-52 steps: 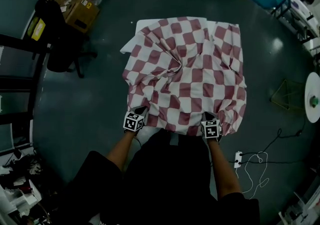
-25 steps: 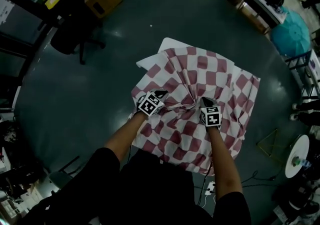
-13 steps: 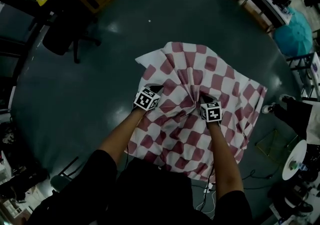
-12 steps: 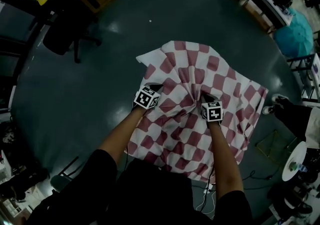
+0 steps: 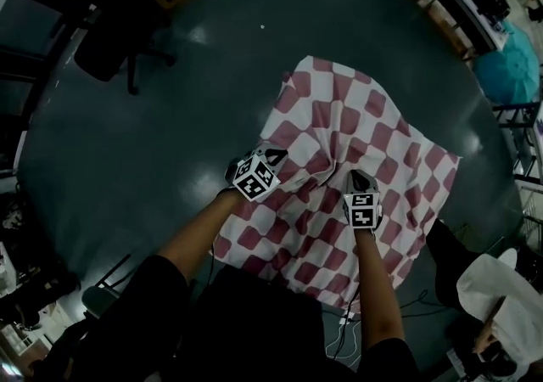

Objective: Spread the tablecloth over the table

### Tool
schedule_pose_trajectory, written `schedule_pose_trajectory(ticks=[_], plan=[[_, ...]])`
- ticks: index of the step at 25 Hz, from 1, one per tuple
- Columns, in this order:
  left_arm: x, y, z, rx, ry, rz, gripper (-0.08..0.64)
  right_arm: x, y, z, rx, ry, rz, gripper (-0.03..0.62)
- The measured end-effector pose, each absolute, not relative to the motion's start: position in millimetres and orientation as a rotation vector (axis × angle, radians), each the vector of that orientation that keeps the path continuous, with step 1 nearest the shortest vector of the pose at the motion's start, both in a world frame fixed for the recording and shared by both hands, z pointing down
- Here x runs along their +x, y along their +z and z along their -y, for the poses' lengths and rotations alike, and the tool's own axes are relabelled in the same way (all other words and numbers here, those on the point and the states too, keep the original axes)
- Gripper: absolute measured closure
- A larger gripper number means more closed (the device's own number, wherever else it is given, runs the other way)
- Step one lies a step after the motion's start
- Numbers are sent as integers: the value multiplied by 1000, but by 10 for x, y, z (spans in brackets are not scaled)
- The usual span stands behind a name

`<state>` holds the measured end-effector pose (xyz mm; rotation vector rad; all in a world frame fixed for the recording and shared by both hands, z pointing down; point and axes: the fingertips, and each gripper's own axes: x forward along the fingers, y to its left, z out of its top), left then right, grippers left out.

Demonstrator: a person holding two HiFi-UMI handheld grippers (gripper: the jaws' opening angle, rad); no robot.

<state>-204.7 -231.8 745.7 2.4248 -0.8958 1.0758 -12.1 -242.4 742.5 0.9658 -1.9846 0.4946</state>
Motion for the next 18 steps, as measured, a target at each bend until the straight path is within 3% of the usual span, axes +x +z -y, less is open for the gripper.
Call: schedule_pose_trajectory(ticks=[7,14,18], plan=[[-2089,7727,2232,2385,1182,869,545,191,7691,2478,996,645,1977,575],[-2588,7623,2494,2194,1050,1015,545,343,7518,2729,1033,708,1977,575],[-2501,7347,2578,2272,911,1033,545,92,7065,3012,1072,682,2149,575]])
